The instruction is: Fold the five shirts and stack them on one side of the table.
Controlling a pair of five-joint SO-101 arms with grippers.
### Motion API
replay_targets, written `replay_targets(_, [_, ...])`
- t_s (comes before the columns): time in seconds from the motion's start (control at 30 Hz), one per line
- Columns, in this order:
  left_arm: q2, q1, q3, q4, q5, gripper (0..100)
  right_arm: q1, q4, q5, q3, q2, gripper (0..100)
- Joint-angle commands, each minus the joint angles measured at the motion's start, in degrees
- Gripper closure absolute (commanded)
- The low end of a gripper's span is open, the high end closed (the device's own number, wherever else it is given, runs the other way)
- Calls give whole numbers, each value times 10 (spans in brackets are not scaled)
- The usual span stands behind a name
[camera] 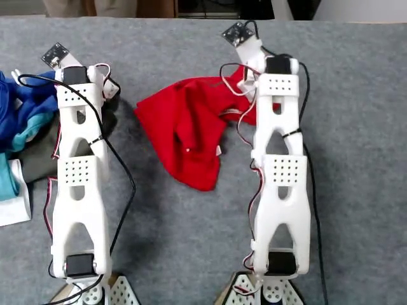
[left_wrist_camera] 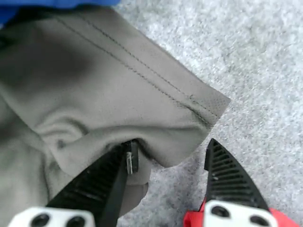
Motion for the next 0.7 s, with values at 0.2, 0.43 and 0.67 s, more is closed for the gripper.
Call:
replay_targets(0.2, [-8,4,-18,-8,3,768,29,116,-6,-163,-56,990])
replay_targets(0.43, [-8,4,-18,-8,3,768,35,175,-6,-164,-131,779])
replay_targets(0.67, [-8,4,-18,-8,3,769,25,190,-8,-159,-157,632])
